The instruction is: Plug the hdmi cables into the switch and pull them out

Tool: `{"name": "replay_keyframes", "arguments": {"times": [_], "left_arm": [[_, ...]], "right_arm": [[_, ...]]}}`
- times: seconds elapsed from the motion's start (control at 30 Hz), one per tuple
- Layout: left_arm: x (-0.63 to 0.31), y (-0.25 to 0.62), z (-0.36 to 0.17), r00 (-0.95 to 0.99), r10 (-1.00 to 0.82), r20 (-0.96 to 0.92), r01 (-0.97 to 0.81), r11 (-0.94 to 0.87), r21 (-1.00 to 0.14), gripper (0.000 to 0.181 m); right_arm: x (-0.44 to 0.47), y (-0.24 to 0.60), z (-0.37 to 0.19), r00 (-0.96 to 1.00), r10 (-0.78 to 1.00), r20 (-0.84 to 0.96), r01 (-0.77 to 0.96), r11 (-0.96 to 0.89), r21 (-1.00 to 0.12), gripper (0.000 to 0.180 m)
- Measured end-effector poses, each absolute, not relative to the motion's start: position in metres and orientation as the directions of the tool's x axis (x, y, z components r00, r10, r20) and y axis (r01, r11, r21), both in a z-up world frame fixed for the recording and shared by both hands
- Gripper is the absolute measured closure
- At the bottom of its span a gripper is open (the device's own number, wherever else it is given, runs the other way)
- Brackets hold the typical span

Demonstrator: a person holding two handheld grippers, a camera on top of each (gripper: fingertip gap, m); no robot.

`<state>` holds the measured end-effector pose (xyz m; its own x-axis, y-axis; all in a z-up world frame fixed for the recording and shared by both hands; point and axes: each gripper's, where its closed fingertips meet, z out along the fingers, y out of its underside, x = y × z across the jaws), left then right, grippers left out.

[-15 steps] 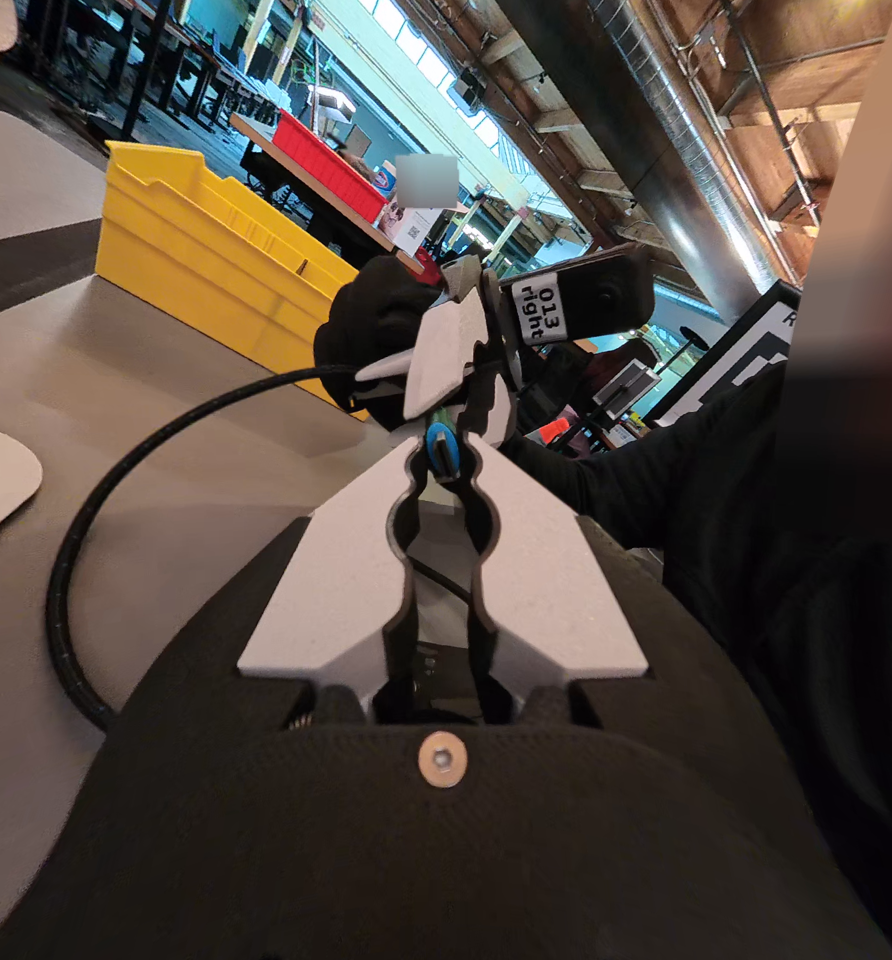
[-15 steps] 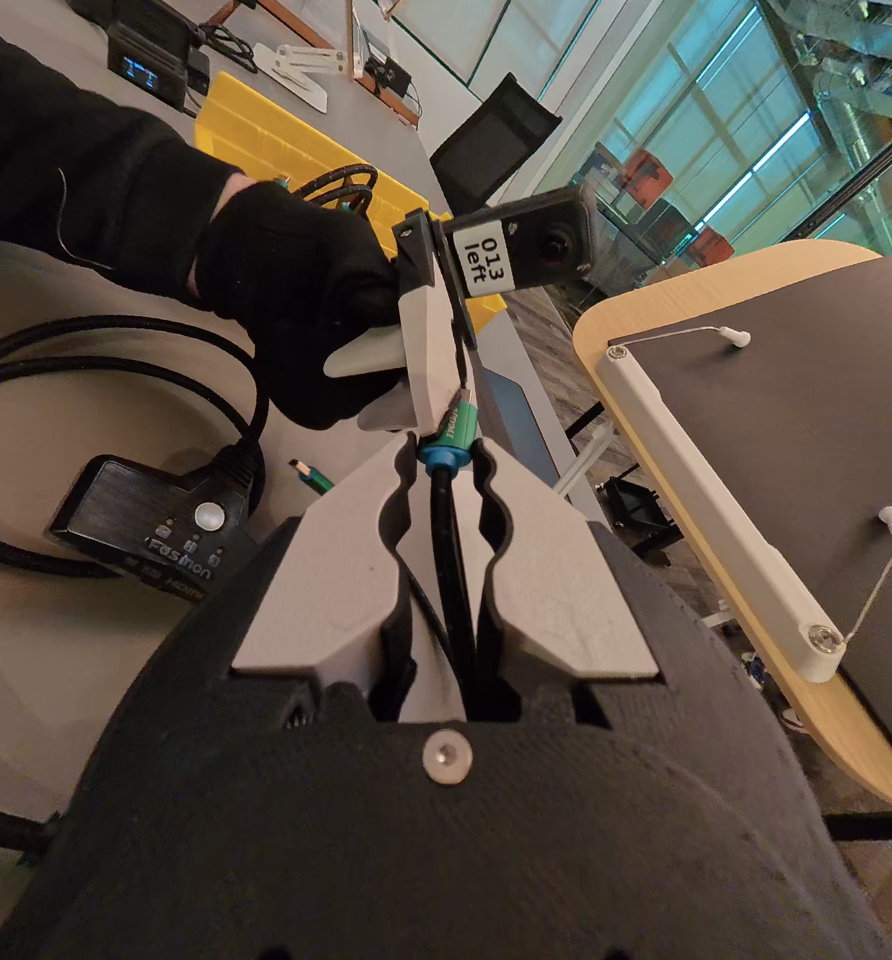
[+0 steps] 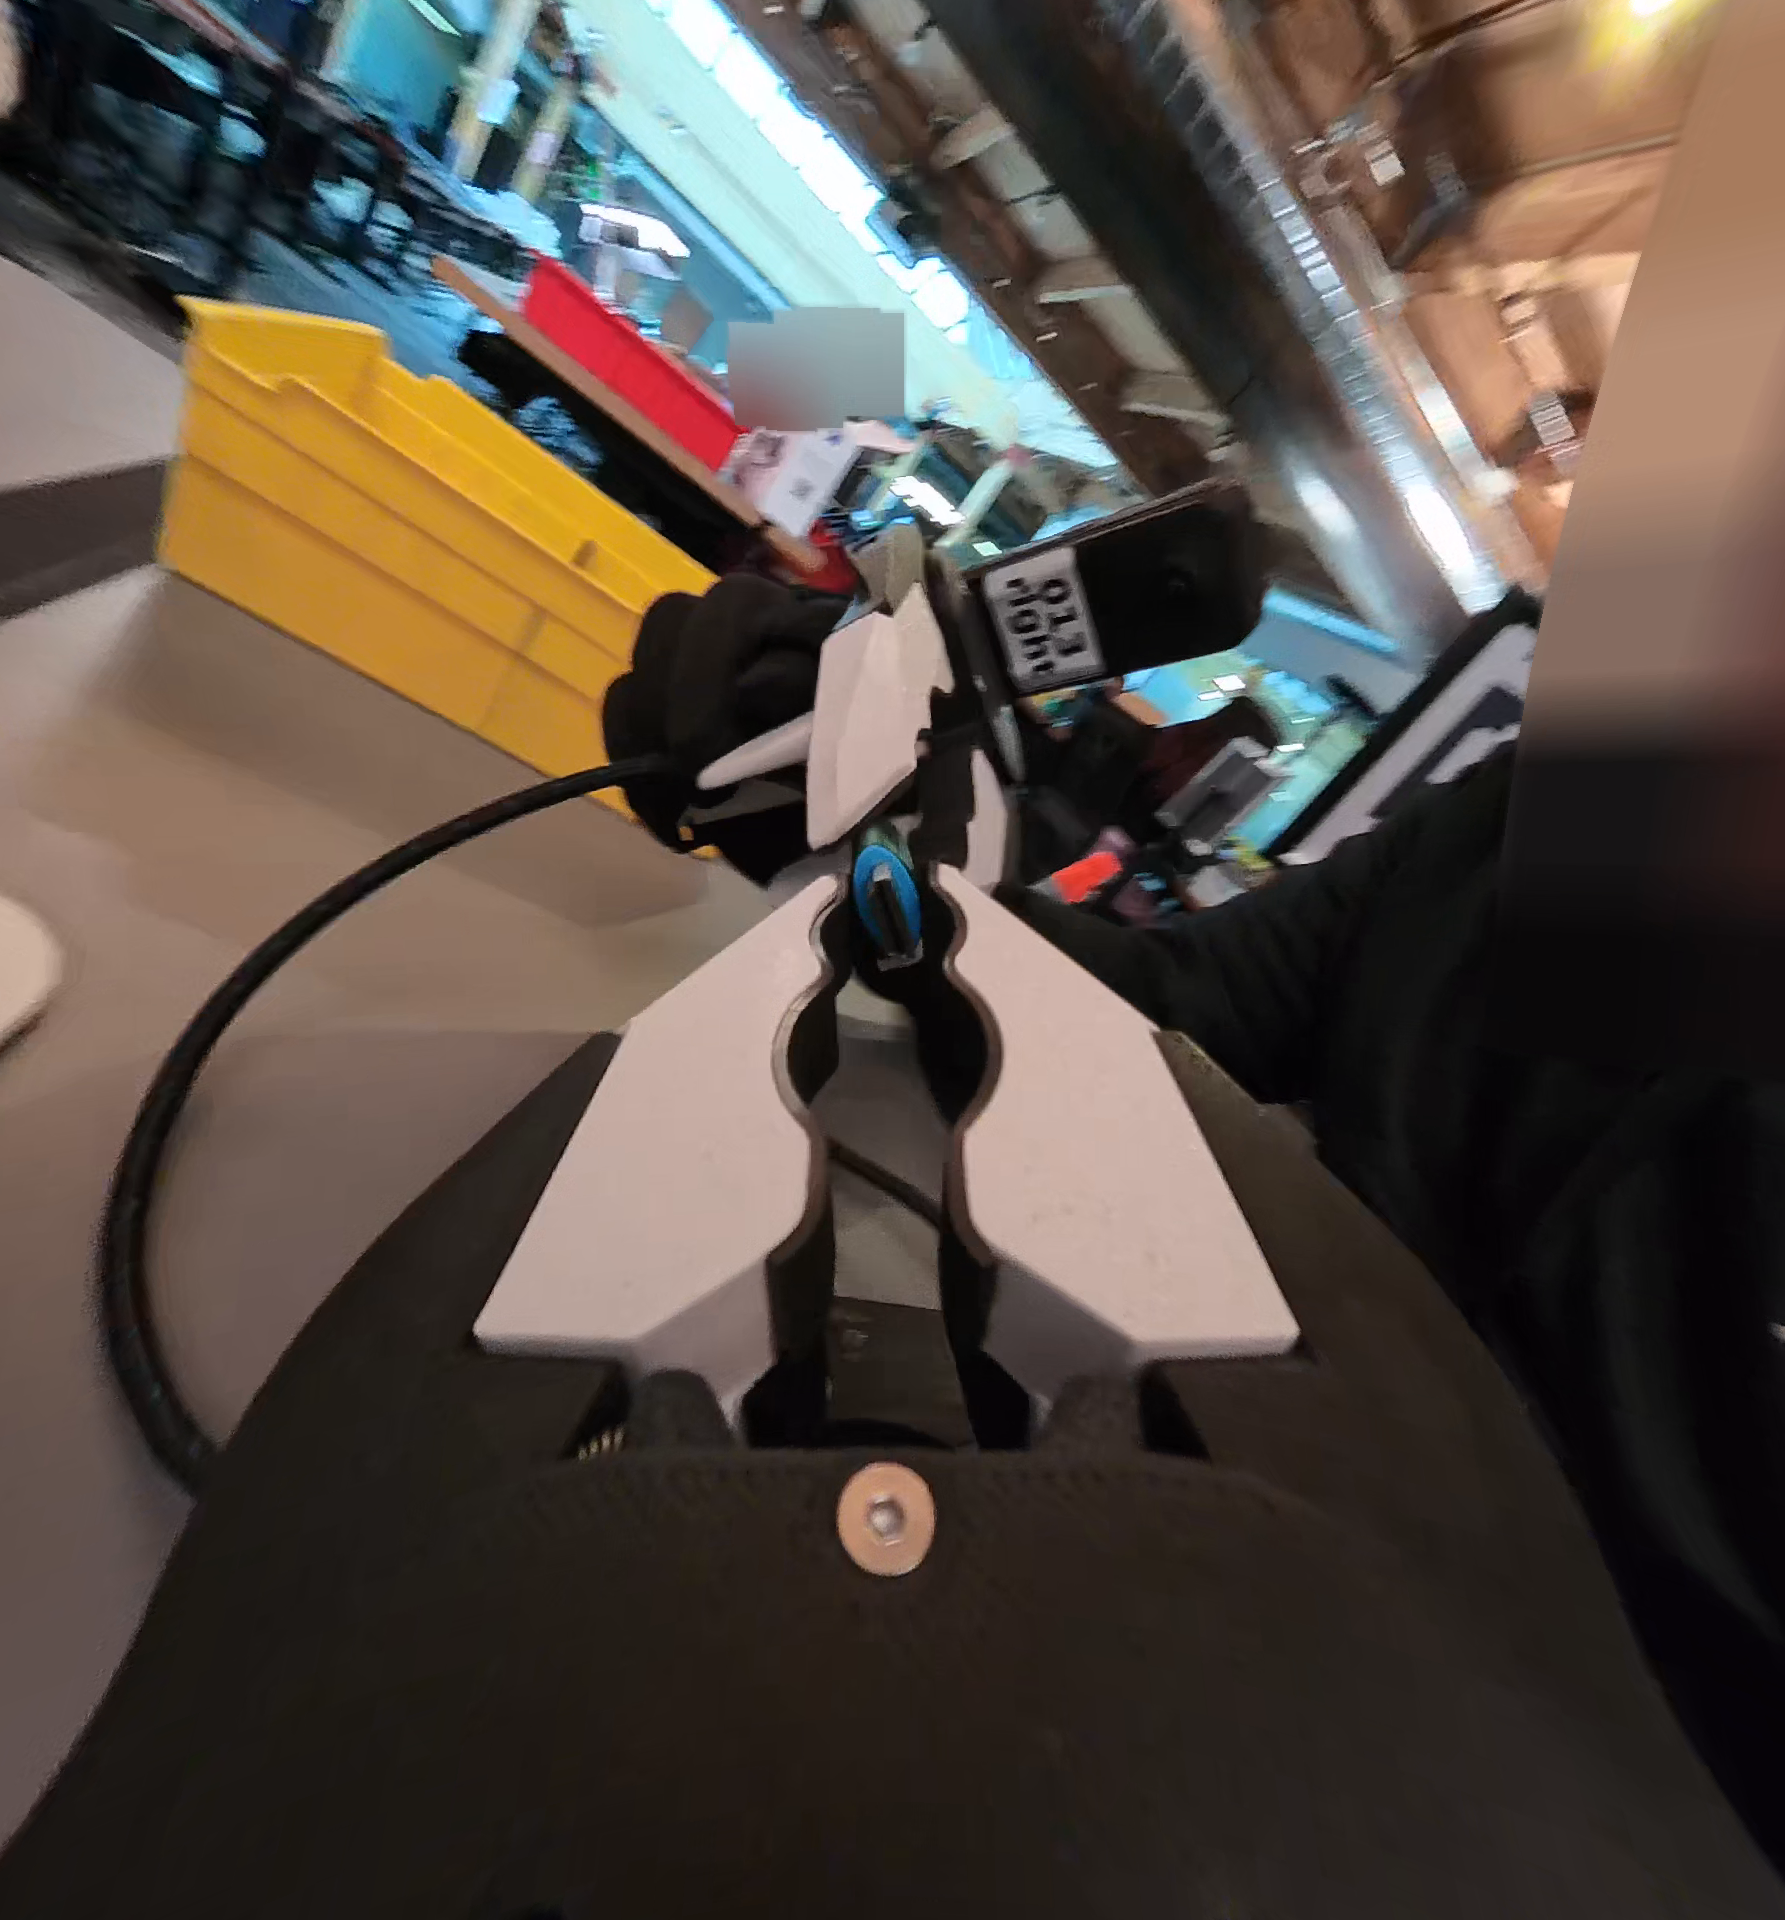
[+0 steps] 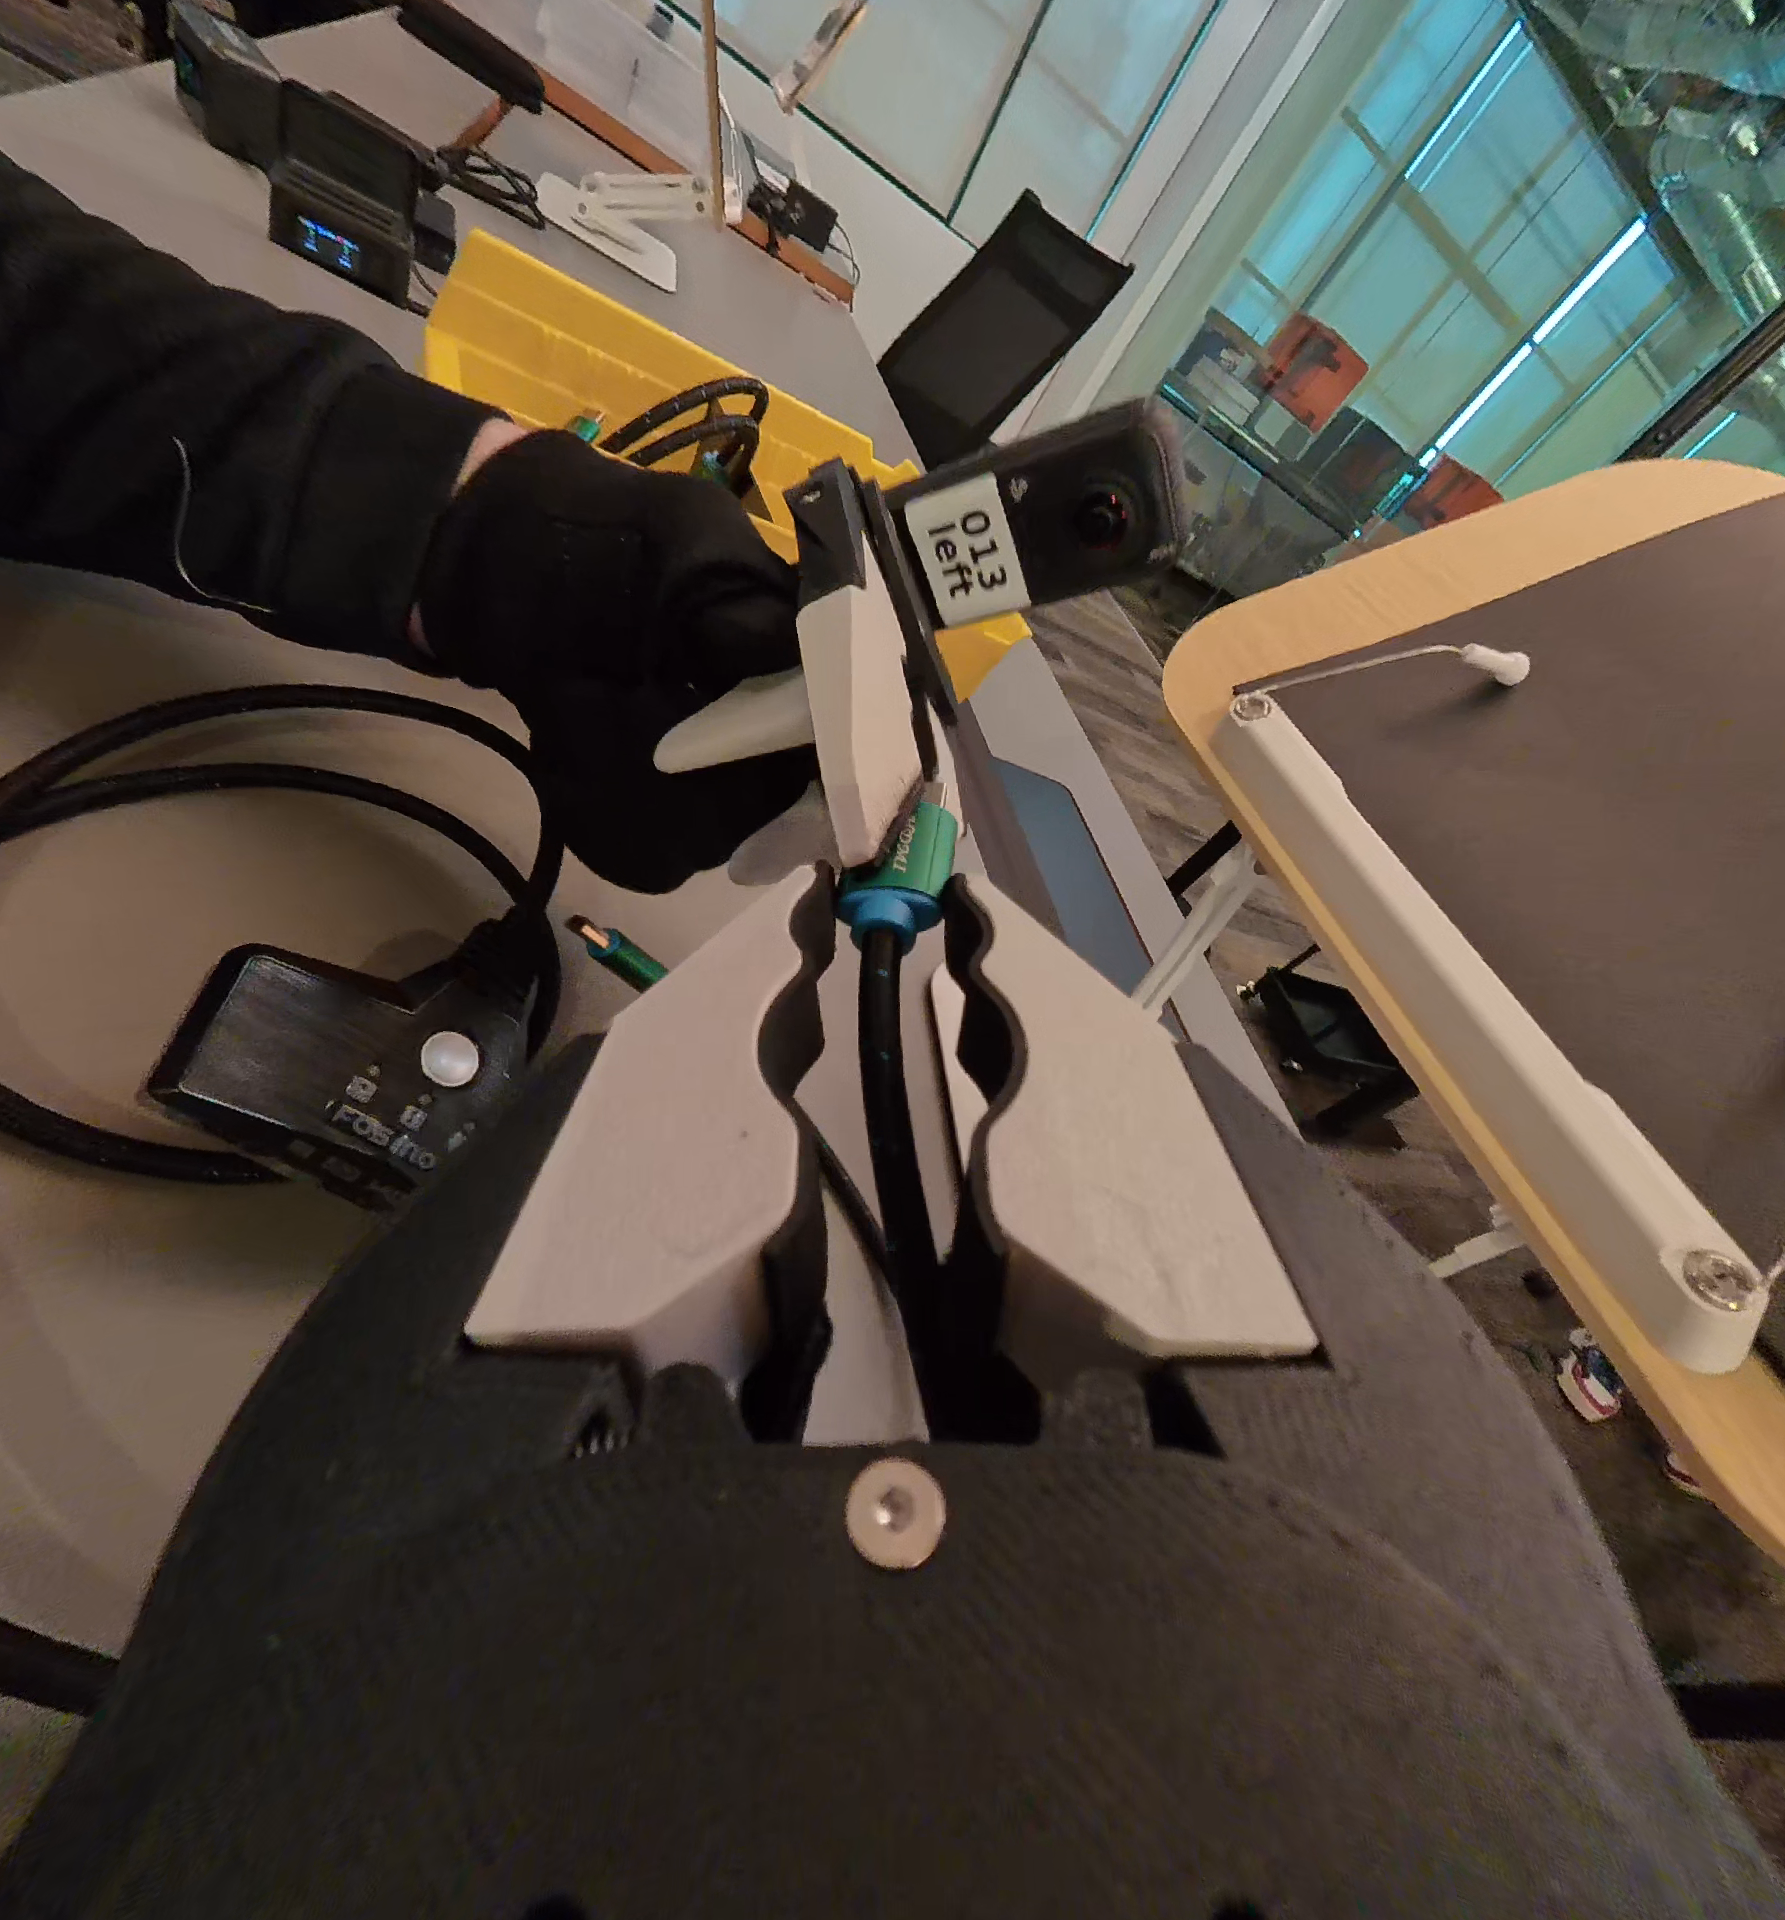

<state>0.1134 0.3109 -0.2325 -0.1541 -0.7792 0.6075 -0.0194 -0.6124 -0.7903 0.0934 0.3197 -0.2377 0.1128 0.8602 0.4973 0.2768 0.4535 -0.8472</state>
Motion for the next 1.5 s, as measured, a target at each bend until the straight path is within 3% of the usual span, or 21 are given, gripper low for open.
{"name": "replay_keyframes", "arguments": {"times": [0.2,0.37,1.1,1.5], "left_arm": [[0.109,0.326,-0.238,-0.022,-0.808,0.589,-0.026,-0.589,-0.808,0.155],[0.112,0.316,-0.233,-0.126,-0.773,0.622,-0.016,-0.625,-0.781,0.171],[0.107,0.307,-0.208,-0.350,-0.675,0.649,0.100,-0.716,-0.691,0.170],[0.107,0.313,-0.216,-0.303,-0.688,0.660,0.098,-0.711,-0.696,0.169]], "right_arm": [[0.096,0.325,-0.240,0.130,0.850,0.510,0.308,0.455,-0.836,0.160],[0.093,0.321,-0.241,0.110,0.833,0.543,0.322,0.487,-0.812,0.160],[0.087,0.312,-0.216,0.158,0.824,0.544,0.224,0.507,-0.832,0.160],[0.087,0.318,-0.224,0.154,0.840,0.520,0.250,0.476,-0.843,0.160]]}}
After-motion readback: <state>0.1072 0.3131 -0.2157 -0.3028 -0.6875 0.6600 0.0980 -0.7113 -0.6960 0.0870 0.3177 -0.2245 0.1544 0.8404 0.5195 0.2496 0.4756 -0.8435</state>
